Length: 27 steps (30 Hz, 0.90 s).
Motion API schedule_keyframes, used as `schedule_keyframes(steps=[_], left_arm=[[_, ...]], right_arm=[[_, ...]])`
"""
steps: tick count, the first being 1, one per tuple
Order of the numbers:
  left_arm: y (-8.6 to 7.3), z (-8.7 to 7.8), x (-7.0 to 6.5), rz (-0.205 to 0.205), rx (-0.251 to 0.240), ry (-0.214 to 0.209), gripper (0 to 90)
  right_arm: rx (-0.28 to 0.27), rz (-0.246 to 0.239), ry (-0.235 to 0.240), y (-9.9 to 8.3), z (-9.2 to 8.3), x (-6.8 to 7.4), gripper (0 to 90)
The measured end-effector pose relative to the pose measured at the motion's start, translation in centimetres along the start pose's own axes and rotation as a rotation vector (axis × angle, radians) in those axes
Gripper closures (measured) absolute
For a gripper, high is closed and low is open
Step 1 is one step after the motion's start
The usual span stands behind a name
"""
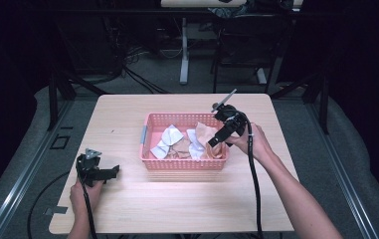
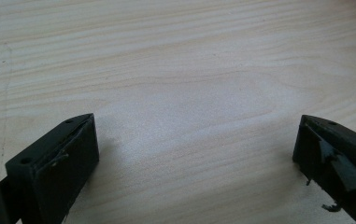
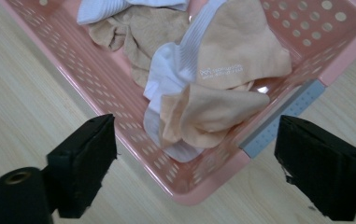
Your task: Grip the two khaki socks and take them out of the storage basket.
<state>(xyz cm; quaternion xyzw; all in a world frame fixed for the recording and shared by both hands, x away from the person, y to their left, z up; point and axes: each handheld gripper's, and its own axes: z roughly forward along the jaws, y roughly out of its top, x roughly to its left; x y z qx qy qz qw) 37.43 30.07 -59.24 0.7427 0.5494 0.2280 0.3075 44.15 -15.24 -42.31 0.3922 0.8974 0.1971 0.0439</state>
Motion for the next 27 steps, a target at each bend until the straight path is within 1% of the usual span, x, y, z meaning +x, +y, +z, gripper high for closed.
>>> schedule_keyframes(steps=[2, 3, 7, 8, 9, 10, 11, 12, 13, 15, 16, 17, 18, 20, 22, 23, 27], left_arm=[[0.0, 0.0, 0.0, 0.000, 0.000, 0.000, 0.2], [0.0, 0.0, 0.0, -0.001, 0.000, 0.000, 0.2], [0.0, 0.0, 0.0, -0.001, 0.000, 0.000, 0.2], [0.0, 0.0, 0.0, -0.002, -0.001, 0.000, 0.2], [0.0, 0.0, 0.0, -0.002, -0.001, 0.000, 0.2], [0.0, 0.0, 0.0, -0.003, -0.001, 0.000, 0.1], [0.0, 0.0, 0.0, -0.002, -0.001, 0.000, 0.2], [0.0, 0.0, 0.0, -0.002, -0.001, 0.000, 0.1], [0.0, 0.0, 0.0, -0.003, -0.001, 0.000, 0.1], [0.0, 0.0, 0.0, -0.002, -0.001, -0.001, 0.1], [0.0, 0.0, 0.0, -0.002, -0.001, -0.001, 0.1], [0.0, 0.0, 0.0, -0.001, -0.001, -0.001, 0.1], [0.0, 0.0, 0.0, -0.002, -0.001, -0.001, 0.1], [0.0, 0.0, 0.0, -0.003, -0.001, 0.000, 0.2], [0.0, 0.0, 0.0, -0.003, 0.000, 0.001, 0.1], [0.0, 0.0, 0.0, -0.003, -0.001, 0.001, 0.1], [0.0, 0.0, 0.0, -0.003, -0.001, 0.001, 0.1]], right_arm=[[0.002, 0.001, 0.001, 0.2, 0.2, 0.1, 13.9], [0.021, 0.000, -0.008, 0.7, 0.7, 0.3, 16.0], [0.060, 0.005, -0.009, 1.5, 1.9, 0.5, 19.0], [0.062, 0.014, -0.008, 1.6, 2.3, 0.5, 19.5], [0.062, 0.014, -0.008, 1.6, 2.3, 0.5, 19.5], [0.077, 0.021, -0.001, 2.0, 3.1, 0.5, 21.8], [0.095, 0.024, -0.007, 2.1, 3.3, 0.5, 22.6], [0.095, 0.024, -0.007, 2.1, 3.3, 0.5, 22.6], [0.117, 0.021, -0.017, 2.4, 4.1, 0.5, 26.5], [0.124, 0.017, -0.030, 2.5, 4.6, 0.6, 30.6], [0.135, 0.019, -0.035, 2.6, 4.8, 0.7, 32.0], [0.136, 0.025, -0.048, 2.7, 5.2, 0.7, 33.5], [0.143, 0.031, -0.049, 2.8, 5.4, 0.8, 35.0], [0.159, 0.037, -0.067, 3.0, 5.8, 0.8, 36.9], [0.160, 0.044, -0.073, 3.0, 6.0, 0.8, 37.5], [0.166, 0.056, -0.081, 3.1, 6.3, 0.6, 39.6], [0.173, 0.064, -0.085, 3.1, 6.8, 0.4, 41.7]])
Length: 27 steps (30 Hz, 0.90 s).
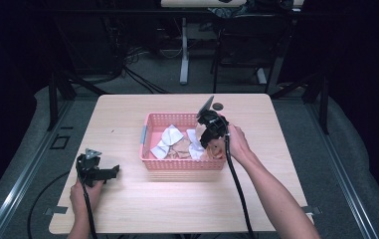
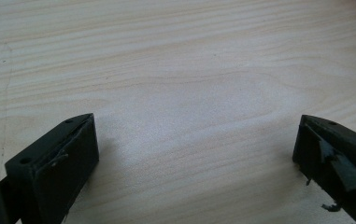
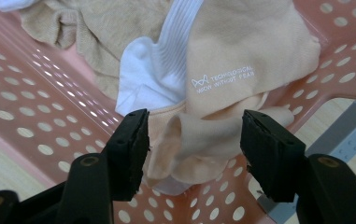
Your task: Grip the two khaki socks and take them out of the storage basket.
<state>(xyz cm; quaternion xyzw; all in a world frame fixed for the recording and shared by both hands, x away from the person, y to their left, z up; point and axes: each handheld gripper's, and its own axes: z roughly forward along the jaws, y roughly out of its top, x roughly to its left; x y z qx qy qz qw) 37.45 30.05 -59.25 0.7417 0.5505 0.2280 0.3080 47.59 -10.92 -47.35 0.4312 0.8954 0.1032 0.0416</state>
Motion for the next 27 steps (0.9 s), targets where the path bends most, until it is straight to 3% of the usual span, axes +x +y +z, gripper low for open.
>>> schedule_keyframes(steps=[6, 10, 14, 17, 27], left_arm=[[0.0, 0.0, 0.0, -0.001, -0.001, 0.000, 0.1], [0.0, 0.1, 0.0, 0.001, -0.003, 0.000, 0.2], [0.0, 0.0, 0.0, -0.002, -0.001, 0.001, 0.2], [0.0, 0.0, 0.0, -0.002, -0.001, 0.002, 0.2], [0.0, 0.0, 0.0, -0.002, -0.001, 0.001, 0.2]], right_arm=[[0.008, 0.002, -0.039, 0.1, 0.5, 0.0, 58.2], [0.014, 0.007, -0.042, 0.1, 0.7, 0.0, 73.6], [0.018, 0.010, -0.051, 0.1, 0.7, 0.0, 82.0], [0.019, 0.009, -0.057, -0.1, 0.4, -0.1, 84.7], [-0.062, 0.023, -0.027, -0.6, -1.9, -0.1, 85.9]])
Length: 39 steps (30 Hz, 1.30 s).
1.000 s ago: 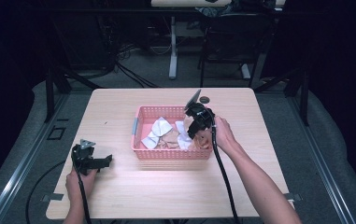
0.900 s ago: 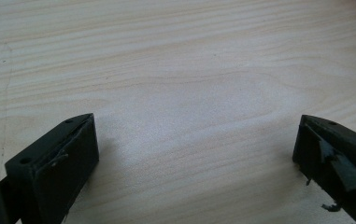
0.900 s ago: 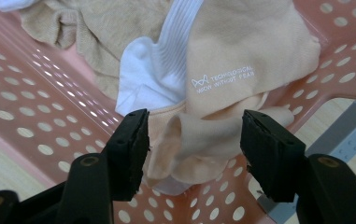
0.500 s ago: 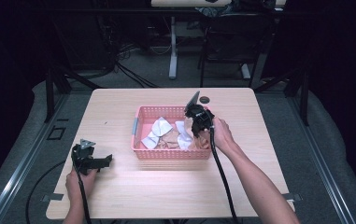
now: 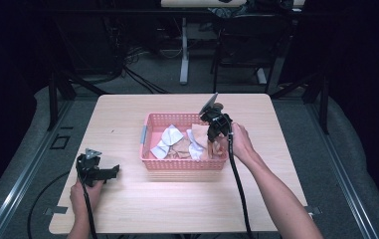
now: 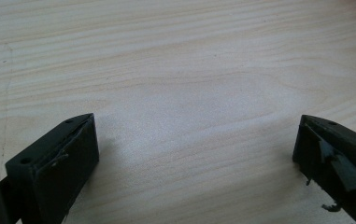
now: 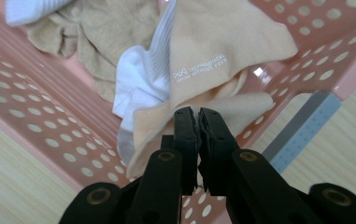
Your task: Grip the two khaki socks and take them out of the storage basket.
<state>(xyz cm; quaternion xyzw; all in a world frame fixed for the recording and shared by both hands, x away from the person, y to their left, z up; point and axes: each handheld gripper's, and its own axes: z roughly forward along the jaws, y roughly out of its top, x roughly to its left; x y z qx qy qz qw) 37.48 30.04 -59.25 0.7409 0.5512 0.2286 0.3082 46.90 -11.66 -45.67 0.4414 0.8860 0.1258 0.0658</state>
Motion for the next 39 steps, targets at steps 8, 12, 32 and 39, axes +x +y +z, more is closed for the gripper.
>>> schedule_keyframes(steps=[8, 12, 32, 39], left_arm=[[0.0, 0.0, 0.0, 0.001, 0.001, 0.000, 0.2], [0.0, 0.0, 0.0, 0.000, 0.000, 0.001, 0.2], [0.0, 0.0, -0.1, -0.007, -0.004, 0.004, 0.2], [0.0, 0.0, 0.0, -0.002, 0.000, 0.004, 0.2]], right_arm=[[-0.054, -0.004, 0.009, 0.1, -2.8, -0.3, 86.2], [-0.079, 0.000, 0.021, 0.0, -3.8, -0.5, 86.3], [-0.130, -0.021, 0.038, 2.0, -9.4, 0.0, 86.3], [-0.125, -0.028, 0.025, 2.6, -10.8, 0.0, 86.3]])
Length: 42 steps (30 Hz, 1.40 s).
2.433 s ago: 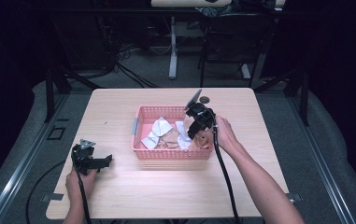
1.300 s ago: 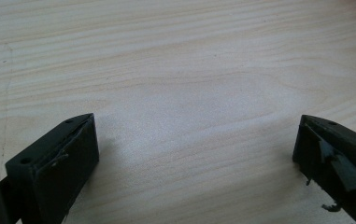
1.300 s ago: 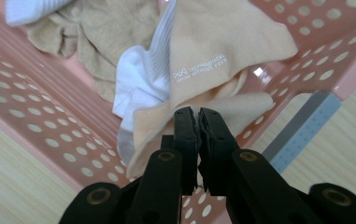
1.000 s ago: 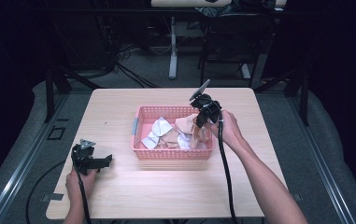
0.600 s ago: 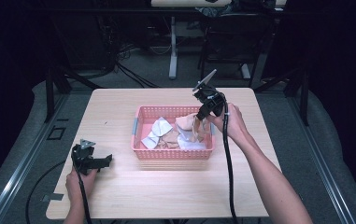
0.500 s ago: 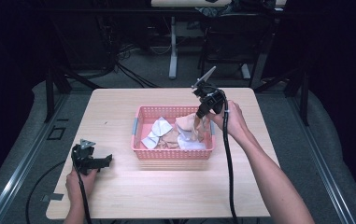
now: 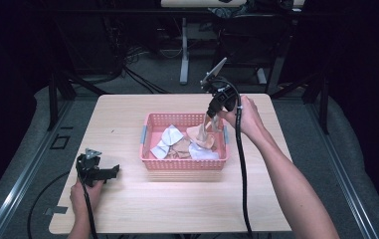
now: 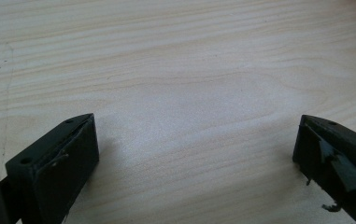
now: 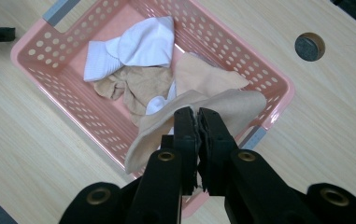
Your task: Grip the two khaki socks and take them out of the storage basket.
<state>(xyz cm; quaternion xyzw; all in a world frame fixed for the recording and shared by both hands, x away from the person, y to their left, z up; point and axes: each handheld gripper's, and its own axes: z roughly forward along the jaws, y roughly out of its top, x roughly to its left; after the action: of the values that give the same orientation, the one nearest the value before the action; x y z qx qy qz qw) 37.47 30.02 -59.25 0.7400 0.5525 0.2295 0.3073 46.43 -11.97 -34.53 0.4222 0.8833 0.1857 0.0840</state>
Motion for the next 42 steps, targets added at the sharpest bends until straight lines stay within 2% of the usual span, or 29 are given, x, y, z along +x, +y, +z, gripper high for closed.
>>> schedule_keyframes(steps=[11, 14, 23, 28, 30, 34, 35, 42], left_arm=[[0.0, 0.0, 0.0, -0.004, -0.003, 0.000, 0.2], [0.0, 0.0, 0.0, -0.004, -0.003, 0.000, 0.2], [0.0, 0.0, 0.0, -0.004, -0.003, 0.000, 0.2], [0.0, 0.0, 0.0, -0.003, -0.003, 0.000, 0.2], [0.0, 0.0, 0.0, -0.004, -0.003, 0.000, 0.2], [0.0, 0.0, 0.0, -0.003, -0.003, 0.000, 0.2], [0.0, 0.0, 0.0, -0.003, -0.002, 0.000, 0.2], [0.0, 0.0, 0.0, 0.000, 0.000, 0.000, 0.2]], right_arm=[[0.029, 0.013, -0.011, 0.0, -1.4, -0.9, 86.2], [0.009, 0.023, -0.021, -0.2, -1.9, -1.5, 86.2], [-0.005, 0.052, -0.049, -1.3, -3.5, -3.5, 86.2], [-0.025, 0.086, -0.070, -2.5, -4.4, -5.1, 86.2], [-0.013, 0.098, -0.076, -2.9, -4.7, -5.8, 86.2], [-0.024, 0.123, -0.083, -3.6, -4.8, -6.7, 86.2], [-0.018, 0.140, -0.096, -4.1, -4.9, -7.4, 86.2], [-0.011, 0.164, -0.122, -5.6, -4.5, -9.0, 86.0]])
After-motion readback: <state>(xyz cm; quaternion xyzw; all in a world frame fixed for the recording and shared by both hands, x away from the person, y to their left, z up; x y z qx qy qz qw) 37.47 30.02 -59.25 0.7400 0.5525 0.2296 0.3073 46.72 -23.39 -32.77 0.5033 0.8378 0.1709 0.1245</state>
